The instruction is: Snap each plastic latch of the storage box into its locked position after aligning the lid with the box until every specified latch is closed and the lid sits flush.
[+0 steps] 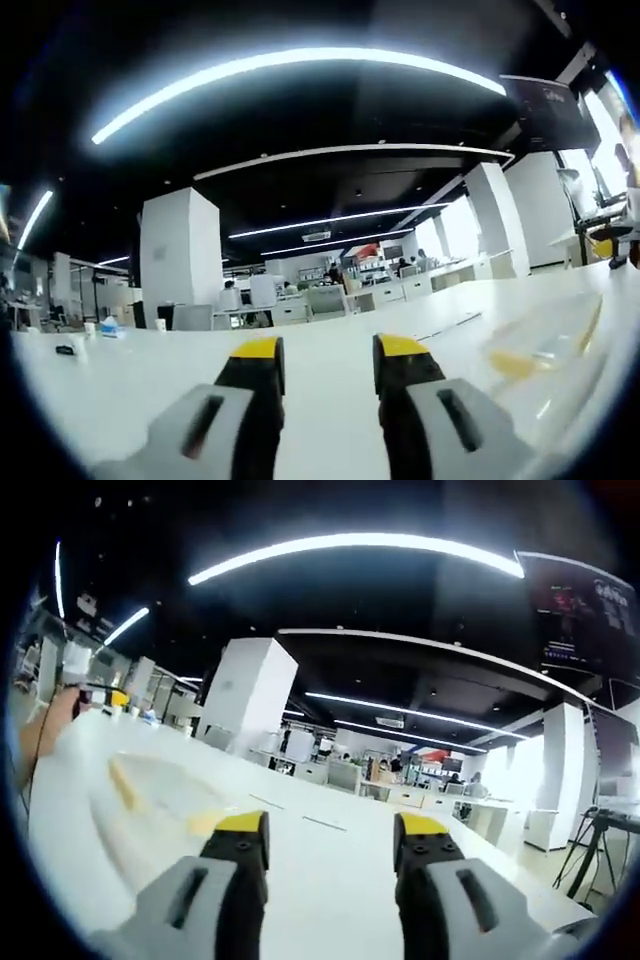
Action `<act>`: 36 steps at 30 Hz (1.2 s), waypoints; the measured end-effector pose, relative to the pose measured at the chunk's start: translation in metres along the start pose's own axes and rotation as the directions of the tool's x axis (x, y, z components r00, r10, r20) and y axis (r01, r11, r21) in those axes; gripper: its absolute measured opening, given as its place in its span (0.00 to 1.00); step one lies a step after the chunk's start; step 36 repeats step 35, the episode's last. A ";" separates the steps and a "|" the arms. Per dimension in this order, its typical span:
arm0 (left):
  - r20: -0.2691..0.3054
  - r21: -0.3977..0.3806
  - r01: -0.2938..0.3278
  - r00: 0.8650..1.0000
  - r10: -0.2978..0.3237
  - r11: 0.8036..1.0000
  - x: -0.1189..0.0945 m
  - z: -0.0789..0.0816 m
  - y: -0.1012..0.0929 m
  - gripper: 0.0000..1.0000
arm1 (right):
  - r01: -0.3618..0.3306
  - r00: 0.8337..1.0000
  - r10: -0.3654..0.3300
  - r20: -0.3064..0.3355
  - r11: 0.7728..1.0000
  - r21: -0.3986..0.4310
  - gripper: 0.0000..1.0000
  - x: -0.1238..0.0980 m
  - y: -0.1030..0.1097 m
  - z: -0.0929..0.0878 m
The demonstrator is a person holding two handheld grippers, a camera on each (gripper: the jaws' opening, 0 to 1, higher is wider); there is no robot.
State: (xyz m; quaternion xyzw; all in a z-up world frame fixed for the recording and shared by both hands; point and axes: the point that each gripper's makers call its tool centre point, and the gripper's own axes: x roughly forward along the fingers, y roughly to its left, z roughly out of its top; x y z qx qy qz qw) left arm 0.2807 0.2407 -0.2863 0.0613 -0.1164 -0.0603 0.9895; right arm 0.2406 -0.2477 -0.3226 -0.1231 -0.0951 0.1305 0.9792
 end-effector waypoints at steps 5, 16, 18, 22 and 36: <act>0.016 -0.023 -0.017 1.000 0.017 1.000 -0.003 0.002 0.006 0.36 | 0.024 1.000 -0.025 -0.005 0.999 -0.025 0.51 -0.001 -0.002 0.000; 0.053 -0.094 0.096 0.994 -0.091 0.991 -0.001 0.008 -0.019 0.36 | 0.014 1.000 -0.014 -0.001 0.998 -0.062 0.48 -0.004 0.005 0.004; 0.051 -0.087 0.097 0.994 -0.092 0.991 0.000 0.007 -0.020 0.36 | 0.015 1.000 -0.016 -0.003 0.998 -0.068 0.48 -0.004 0.005 0.004; 0.047 -0.079 0.096 0.995 -0.092 0.992 0.001 0.006 -0.021 0.36 | 0.015 1.000 -0.016 -0.006 0.997 -0.072 0.43 -0.004 0.005 0.003; 0.084 -0.021 0.004 0.996 -0.002 1.000 -0.004 0.013 -0.006 0.35 | 0.018 0.998 -0.024 -0.052 0.994 -0.108 0.37 -0.003 0.005 -0.006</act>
